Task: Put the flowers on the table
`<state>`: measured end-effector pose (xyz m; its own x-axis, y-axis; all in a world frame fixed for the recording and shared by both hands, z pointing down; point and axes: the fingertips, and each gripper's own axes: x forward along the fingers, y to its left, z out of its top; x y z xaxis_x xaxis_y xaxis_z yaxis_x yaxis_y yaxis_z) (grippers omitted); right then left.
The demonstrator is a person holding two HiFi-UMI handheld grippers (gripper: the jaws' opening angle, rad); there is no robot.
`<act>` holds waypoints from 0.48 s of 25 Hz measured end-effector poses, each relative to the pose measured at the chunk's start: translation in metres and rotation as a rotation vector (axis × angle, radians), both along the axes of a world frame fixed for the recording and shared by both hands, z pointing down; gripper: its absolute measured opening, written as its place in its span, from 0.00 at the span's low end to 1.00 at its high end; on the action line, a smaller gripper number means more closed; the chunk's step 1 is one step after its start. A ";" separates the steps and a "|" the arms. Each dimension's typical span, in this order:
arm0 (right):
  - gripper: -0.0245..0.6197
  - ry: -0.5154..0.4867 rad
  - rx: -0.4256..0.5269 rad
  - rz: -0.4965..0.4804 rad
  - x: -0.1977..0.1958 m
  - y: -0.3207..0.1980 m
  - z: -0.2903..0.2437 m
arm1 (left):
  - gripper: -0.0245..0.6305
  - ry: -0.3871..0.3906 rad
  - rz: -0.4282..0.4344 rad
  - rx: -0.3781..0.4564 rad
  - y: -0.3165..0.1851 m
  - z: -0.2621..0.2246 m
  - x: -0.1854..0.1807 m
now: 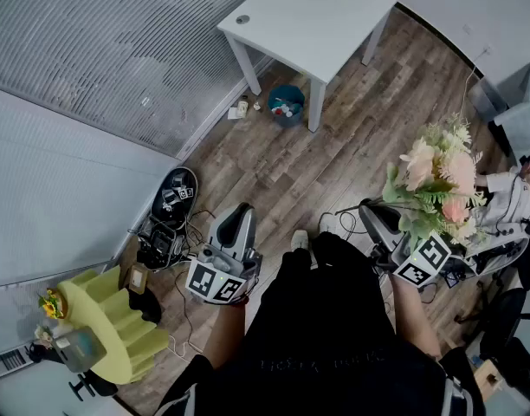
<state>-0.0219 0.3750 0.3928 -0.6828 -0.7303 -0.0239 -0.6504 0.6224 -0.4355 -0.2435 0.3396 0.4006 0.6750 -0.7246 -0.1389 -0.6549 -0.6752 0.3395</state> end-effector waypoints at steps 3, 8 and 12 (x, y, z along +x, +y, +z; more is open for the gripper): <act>0.10 0.009 0.002 -0.001 0.005 -0.001 -0.001 | 0.12 -0.028 0.031 0.004 -0.002 -0.002 0.017; 0.10 0.042 -0.015 0.017 0.027 -0.001 0.012 | 0.12 -0.029 0.053 0.007 -0.011 -0.007 0.044; 0.10 0.069 -0.034 0.014 0.061 -0.005 0.020 | 0.12 -0.052 0.072 0.010 -0.019 -0.012 0.079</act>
